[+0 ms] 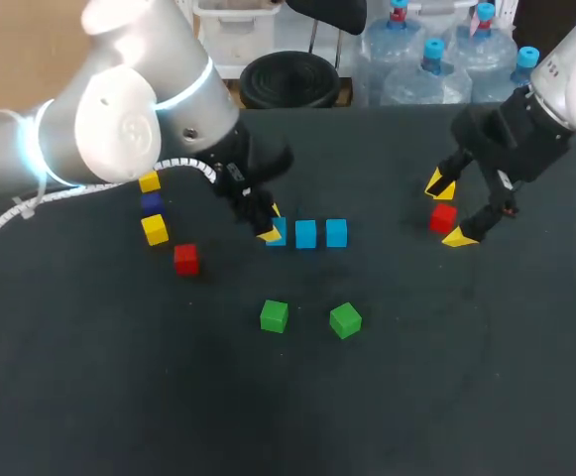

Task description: Place the blue cubes, place green cubes on the blue cubes, place the yellow cubes on the green cubes, then place the red cubes on the yellow cubes, and place purple cube on the red cubes.

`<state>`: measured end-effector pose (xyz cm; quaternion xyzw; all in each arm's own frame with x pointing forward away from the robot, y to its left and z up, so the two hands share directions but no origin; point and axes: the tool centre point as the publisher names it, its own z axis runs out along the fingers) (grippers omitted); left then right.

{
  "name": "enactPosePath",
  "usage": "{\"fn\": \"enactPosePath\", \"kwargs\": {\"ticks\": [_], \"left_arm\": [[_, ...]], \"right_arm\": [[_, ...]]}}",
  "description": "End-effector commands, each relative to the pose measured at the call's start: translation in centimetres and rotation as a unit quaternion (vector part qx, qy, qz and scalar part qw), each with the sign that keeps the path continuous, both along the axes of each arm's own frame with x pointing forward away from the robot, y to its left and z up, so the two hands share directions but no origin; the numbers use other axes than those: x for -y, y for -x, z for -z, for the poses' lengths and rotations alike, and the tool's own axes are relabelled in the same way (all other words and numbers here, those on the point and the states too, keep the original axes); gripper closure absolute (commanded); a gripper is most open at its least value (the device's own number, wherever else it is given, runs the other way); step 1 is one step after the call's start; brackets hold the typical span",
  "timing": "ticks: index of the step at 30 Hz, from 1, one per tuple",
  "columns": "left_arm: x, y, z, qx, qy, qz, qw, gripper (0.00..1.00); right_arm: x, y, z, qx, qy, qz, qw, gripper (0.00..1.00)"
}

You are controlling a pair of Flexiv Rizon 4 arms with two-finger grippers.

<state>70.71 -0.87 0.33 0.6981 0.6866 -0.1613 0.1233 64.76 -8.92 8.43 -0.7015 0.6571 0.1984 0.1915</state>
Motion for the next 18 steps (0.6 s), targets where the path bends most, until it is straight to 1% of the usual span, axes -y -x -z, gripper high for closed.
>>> {"fn": "enactPosePath", "kwargs": {"ticks": [1,18], "left_arm": [[0.04,-0.3,0.18,-0.003,-0.002,0.002,1.0,1.0],[0.45,-0.69,0.63,-0.001,-0.002,0.006,1.0,1.0]], "right_arm": [[-0.03,-0.08,0.06,0.0,-0.001,-0.001,1.0,0.0],[-0.03,-0.08,0.06,0.0,-0.001,-0.001,1.0,0.0]]}}
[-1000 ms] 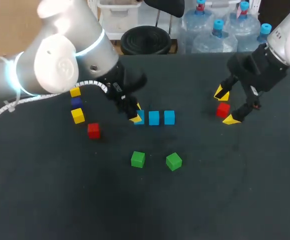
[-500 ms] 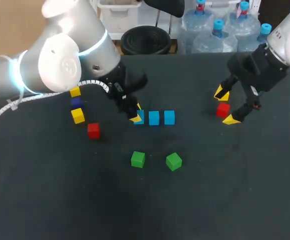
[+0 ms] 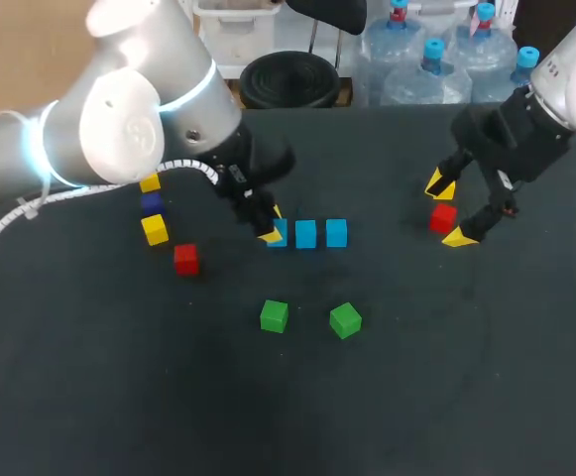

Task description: Place the blue cubes, place green cubes on the blue cubes, place the yellow cubes on the green cubes, then place the red cubes on the yellow cubes, and place purple cube on the red cubes.

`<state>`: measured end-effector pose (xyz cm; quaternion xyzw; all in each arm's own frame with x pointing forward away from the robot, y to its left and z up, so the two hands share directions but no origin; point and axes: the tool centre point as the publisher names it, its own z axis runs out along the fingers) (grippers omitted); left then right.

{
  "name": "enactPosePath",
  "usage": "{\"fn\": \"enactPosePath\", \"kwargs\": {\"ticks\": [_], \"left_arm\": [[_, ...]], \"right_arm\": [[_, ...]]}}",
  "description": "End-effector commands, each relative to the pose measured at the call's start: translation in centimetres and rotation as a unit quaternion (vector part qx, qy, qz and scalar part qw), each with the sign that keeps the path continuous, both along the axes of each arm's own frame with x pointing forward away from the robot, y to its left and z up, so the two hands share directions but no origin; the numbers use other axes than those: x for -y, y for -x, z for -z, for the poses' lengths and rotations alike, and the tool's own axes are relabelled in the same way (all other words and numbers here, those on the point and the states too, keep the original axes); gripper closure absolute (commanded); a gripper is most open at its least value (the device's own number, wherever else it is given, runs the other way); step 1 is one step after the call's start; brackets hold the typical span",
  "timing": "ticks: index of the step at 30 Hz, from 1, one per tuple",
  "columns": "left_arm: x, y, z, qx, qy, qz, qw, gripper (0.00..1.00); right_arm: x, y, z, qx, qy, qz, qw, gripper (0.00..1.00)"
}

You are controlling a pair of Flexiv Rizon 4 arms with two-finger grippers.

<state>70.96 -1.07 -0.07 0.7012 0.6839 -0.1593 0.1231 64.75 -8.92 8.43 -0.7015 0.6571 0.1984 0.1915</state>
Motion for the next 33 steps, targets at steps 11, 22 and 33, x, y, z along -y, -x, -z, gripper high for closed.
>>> {"fn": "enactPosePath", "kwargs": {"ticks": [11,22,33], "left_arm": [[0.19,-0.58,0.59,-0.007,0.0,0.003,1.0,1.0],[-0.07,-0.62,0.67,-0.008,-0.001,-0.001,1.0,1.0],[0.08,-0.62,0.74,-0.011,-0.004,-0.003,1.0,0.7]], "right_arm": [[-0.03,-0.08,0.06,0.0,-0.001,-0.001,1.0,0.0],[-0.03,-0.08,0.06,0.0,-0.001,-0.001,1.0,0.0],[-0.03,-0.08,0.06,0.0,-0.001,-0.001,1.0,0.0]]}}
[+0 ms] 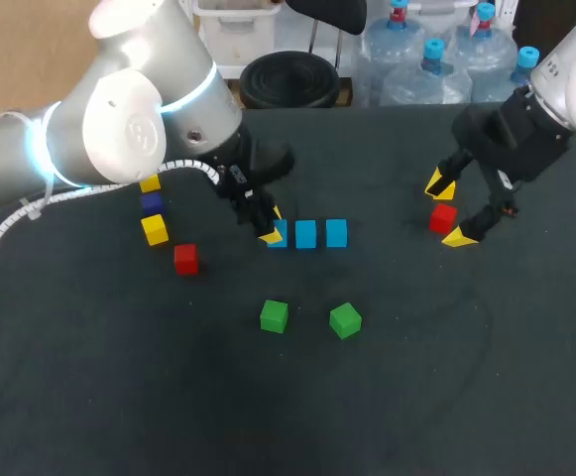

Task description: Place the blue cubes, place green cubes on the blue cubes, place the yellow cubes on the green cubes, then place the red cubes on the yellow cubes, and place purple cube on the red cubes.

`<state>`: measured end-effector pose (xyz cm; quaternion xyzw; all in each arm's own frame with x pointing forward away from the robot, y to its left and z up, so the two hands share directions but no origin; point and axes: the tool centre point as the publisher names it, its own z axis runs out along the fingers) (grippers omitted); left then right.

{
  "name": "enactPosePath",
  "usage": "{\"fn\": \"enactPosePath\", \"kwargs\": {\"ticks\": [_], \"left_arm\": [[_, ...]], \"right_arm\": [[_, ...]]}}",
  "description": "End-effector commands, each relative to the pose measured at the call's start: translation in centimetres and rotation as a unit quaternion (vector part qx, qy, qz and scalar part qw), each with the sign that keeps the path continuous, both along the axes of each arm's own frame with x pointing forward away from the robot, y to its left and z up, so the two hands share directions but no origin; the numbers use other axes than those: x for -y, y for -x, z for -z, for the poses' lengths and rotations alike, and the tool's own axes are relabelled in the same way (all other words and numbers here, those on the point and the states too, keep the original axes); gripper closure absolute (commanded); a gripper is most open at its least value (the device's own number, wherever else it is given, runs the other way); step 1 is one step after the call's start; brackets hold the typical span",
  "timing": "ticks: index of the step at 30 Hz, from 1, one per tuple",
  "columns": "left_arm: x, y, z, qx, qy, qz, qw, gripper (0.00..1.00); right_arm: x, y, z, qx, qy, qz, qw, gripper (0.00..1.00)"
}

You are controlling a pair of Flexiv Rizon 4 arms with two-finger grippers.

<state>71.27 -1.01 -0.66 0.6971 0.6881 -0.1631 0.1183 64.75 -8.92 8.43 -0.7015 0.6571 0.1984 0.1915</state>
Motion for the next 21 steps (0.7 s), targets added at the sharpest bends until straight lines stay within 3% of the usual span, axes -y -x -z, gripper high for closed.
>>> {"fn": "enactPosePath", "kwargs": {"ticks": [1,2,4,5,6,17,18,19,20,21], "left_arm": [[0.16,-0.31,0.16,-0.004,-0.003,0.001,1.0,0.65],[0.19,-0.32,0.18,-0.005,-0.003,0.001,1.0,0.56],[0.22,-0.33,0.22,-0.008,-0.005,0.0,1.0,0.13],[0.22,-0.33,0.22,-0.008,-0.005,0.001,1.0,0.02],[0.24,-0.31,0.23,-0.009,-0.005,0.001,1.0,0.0],[0.16,-0.14,0.12,-0.008,-0.002,0.001,1.0,0.0],[0.11,-0.11,0.08,-0.007,-0.002,0.001,1.0,0.13],[0.1,-0.1,0.07,-0.007,-0.001,0.001,1.0,0.36],[0.1,-0.1,0.06,-0.006,-0.001,0.0,1.0,0.47],[0.09,-0.1,0.06,-0.006,-0.001,0.0,1.0,0.5]], "right_arm": [[-0.03,-0.08,0.06,0.0,-0.001,-0.001,1.0,0.0],[-0.03,-0.08,0.06,0.0,-0.001,-0.001,1.0,0.0],[-0.03,-0.08,0.06,0.0,-0.001,-0.001,1.0,0.0],[-0.03,-0.08,0.06,0.0,-0.001,-0.001,1.0,0.0],[-0.03,-0.08,0.06,0.0,-0.001,-0.001,1.0,0.0],[-0.03,-0.08,0.06,0.0,-0.001,-0.001,1.0,0.0],[-0.03,-0.08,0.06,0.0,-0.001,-0.001,1.0,0.0],[-0.03,-0.08,0.06,0.0,-0.001,-0.001,1.0,0.0],[-0.03,-0.08,0.06,0.0,-0.001,-0.001,1.0,0.0],[-0.03,-0.08,0.06,0.0,-0.001,-0.001,1.0,0.0]]}}
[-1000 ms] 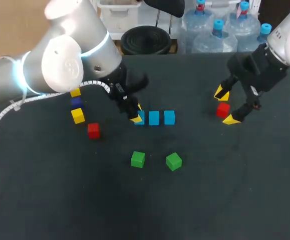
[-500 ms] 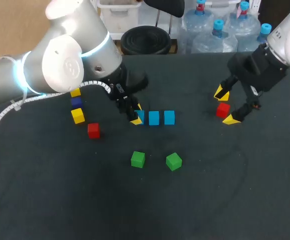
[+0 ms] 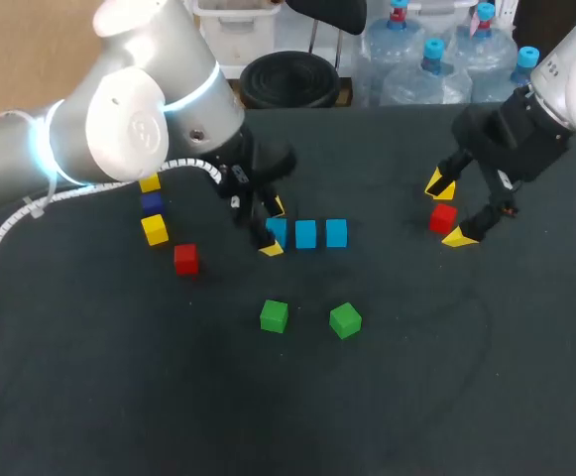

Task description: Place the blue cubes, place green cubes on the blue cubes, place the yellow cubes on the green cubes, then place the red cubes on the yellow cubes, and place purple cube on the red cubes.

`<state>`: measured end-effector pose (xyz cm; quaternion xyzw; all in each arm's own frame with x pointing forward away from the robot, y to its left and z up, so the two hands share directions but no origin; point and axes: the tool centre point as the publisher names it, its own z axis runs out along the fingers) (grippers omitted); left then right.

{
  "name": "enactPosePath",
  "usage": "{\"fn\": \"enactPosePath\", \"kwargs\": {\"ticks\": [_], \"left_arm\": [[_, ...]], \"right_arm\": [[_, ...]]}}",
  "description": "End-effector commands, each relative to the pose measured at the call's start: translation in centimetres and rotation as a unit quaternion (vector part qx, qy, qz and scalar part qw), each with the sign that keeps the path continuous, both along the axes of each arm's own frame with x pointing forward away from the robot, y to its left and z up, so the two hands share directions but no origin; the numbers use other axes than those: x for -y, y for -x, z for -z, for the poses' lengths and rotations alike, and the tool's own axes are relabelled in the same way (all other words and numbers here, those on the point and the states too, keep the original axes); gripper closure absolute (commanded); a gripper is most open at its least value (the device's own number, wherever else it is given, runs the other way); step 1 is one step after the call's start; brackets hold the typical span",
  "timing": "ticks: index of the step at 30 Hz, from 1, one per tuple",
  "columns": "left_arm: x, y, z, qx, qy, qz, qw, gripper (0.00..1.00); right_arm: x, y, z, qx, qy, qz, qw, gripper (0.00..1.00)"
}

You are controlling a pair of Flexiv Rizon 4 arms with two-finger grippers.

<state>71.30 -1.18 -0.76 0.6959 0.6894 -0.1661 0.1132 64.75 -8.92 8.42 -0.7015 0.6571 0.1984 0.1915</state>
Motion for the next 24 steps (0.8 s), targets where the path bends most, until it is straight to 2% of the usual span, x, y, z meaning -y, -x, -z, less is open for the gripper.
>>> {"fn": "enactPosePath", "kwargs": {"ticks": [1,3,7,19,24], "left_arm": [[-0.09,-0.06,-0.07,0.0,0.001,0.001,1.0,0.53],[-0.1,-0.06,-0.08,0.001,0.001,0.001,1.0,0.56],[-0.08,0.04,-0.07,0.0,0.001,0.001,1.0,0.54],[0.12,0.44,-0.03,-0.007,-0.007,-0.005,1.0,0.6],[0.28,0.52,-0.05,-0.008,-0.007,-0.008,1.0,0.55]], "right_arm": [[-0.03,-0.08,0.06,0.0,-0.001,-0.001,1.0,0.0],[-0.03,-0.08,0.06,0.0,-0.001,-0.001,1.0,0.0],[-0.03,-0.08,0.06,0.0,-0.001,-0.001,1.0,0.0],[-0.03,-0.08,0.06,0.0,-0.001,-0.001,1.0,0.0],[-0.03,-0.08,0.06,0.0,-0.001,-0.001,1.0,0.0]]}}
